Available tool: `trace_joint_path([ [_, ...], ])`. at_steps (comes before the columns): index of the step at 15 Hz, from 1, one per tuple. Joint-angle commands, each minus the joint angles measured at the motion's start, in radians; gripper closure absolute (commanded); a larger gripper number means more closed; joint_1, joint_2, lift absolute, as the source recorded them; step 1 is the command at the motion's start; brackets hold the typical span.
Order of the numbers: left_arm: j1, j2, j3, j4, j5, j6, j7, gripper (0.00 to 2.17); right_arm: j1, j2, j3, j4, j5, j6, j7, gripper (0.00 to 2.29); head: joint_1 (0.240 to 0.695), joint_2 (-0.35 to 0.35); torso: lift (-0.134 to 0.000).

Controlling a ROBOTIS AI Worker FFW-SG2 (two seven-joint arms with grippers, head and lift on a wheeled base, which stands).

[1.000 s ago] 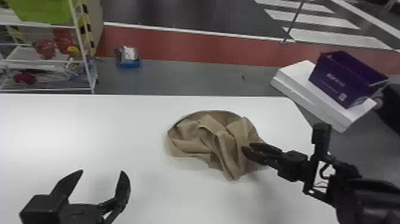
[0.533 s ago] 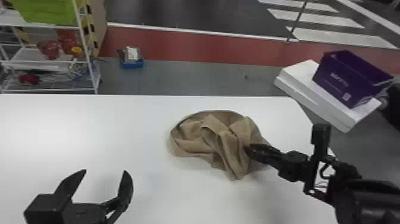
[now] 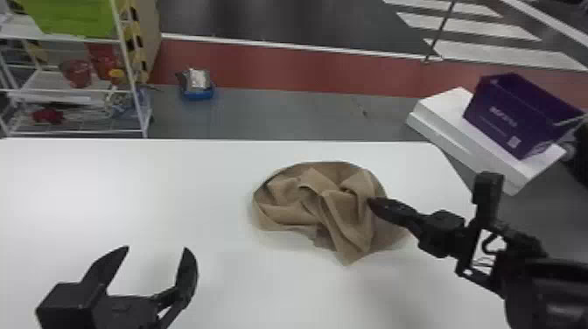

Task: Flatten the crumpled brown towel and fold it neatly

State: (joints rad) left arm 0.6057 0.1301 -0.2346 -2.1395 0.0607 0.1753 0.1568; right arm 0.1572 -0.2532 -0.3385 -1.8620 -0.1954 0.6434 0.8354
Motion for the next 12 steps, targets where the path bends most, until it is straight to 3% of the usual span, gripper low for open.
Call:
trace_joint_path([
  [1, 0.0, 0.0, -0.011, -0.045, 0.007, 0.057, -0.025, 0.1, 0.041, 0.0, -0.057, -0.098, -0.022, 0.0, 0.047, 1.13, 0.695, -0.204, -0.124],
  [4, -0.049, -0.001, -0.034, -0.111, 0.036, 0.241, -0.142, 0.1, 0.093, -0.001, -0.062, -0.149, 0.039, -0.052, 0.177, 1.13, 0.695, -0.234, -0.124],
  [5, -0.066, -0.003, -0.038, -0.115, 0.042, 0.25, -0.134, 0.1, 0.116, -0.008, -0.05, -0.158, 0.057, -0.116, 0.223, 1.13, 0.695, -0.246, -0.124],
  [6, -0.073, -0.006, -0.035, -0.117, 0.045, 0.26, -0.128, 0.1, 0.142, -0.017, -0.02, -0.172, 0.08, -0.233, 0.324, 1.13, 0.695, -0.256, -0.124],
  [8, -0.08, -0.006, -0.022, -0.134, 0.039, 0.263, -0.115, 0.11, 0.177, -0.02, 0.044, -0.256, 0.083, -0.261, 0.416, 1.13, 0.695, -0.228, -0.124],
  [9, -0.078, -0.006, -0.011, -0.151, 0.044, 0.269, -0.114, 0.1, 0.194, -0.044, 0.095, -0.316, 0.094, -0.251, 0.496, 1.13, 0.695, -0.2, -0.124],
  [10, -0.073, -0.003, 0.003, -0.171, 0.045, 0.278, -0.106, 0.1, 0.211, -0.075, 0.127, -0.364, 0.108, -0.239, 0.532, 1.13, 0.695, -0.167, -0.124],
  [12, -0.05, -0.001, 0.037, -0.198, 0.05, 0.281, -0.105, 0.1, 0.251, -0.179, 0.122, -0.447, 0.131, -0.162, 0.532, 1.13, 0.695, -0.1, -0.124],
])
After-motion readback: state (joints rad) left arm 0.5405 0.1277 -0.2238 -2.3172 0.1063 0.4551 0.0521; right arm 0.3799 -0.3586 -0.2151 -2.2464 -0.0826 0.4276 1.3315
